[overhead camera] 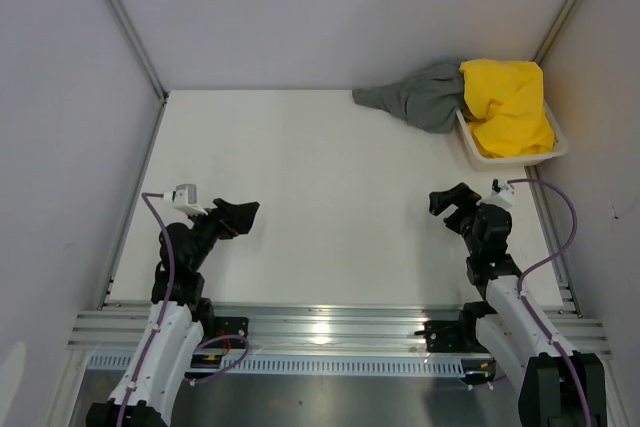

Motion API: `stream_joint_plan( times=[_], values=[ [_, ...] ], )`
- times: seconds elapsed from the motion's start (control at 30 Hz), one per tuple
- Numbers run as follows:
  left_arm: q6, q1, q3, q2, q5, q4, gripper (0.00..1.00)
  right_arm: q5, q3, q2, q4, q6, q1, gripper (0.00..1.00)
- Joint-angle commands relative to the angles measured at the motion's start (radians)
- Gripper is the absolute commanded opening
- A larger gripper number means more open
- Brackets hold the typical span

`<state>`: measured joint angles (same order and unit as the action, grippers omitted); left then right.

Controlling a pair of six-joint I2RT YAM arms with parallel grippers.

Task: Fold and stack the shorts
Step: Grab the shorts from the pile

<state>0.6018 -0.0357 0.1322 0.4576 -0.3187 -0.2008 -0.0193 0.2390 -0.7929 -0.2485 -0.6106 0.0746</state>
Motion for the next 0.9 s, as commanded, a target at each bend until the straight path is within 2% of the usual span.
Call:
stream_joint_plan(
  times=[0.0, 0.3, 0.4, 0.67, 0.87],
  values=[
    [-0.007, 0.008, 0.001, 0.004, -0.017, -0.042, 0.99, -0.018, 0.016, 0.012, -0.025, -0.005, 0.002, 0.99],
    [-0.008, 0.008, -0.002, -0.005, -0.017, -0.034, 0.99, -0.039, 0.032, 0.003, -0.008, 0.023, 0.002, 1.0],
    [-0.005, 0.008, 0.001, -0.008, -0.022, -0.031, 0.99, -0.025, 0.146, -0.058, 0.044, 0.0, -0.001, 1.0],
    [0.009, 0.008, 0.001, 0.004, -0.026, -0.034, 0.99, -0.067, 0.665, -0.478, 0.103, -0.055, -0.002, 0.99],
    [0.012, 0.007, 0.006, -0.025, -0.017, -0.008, 0.99, -0.143, 0.937, -0.779, 0.103, -0.15, 0.001, 0.99]
  ],
)
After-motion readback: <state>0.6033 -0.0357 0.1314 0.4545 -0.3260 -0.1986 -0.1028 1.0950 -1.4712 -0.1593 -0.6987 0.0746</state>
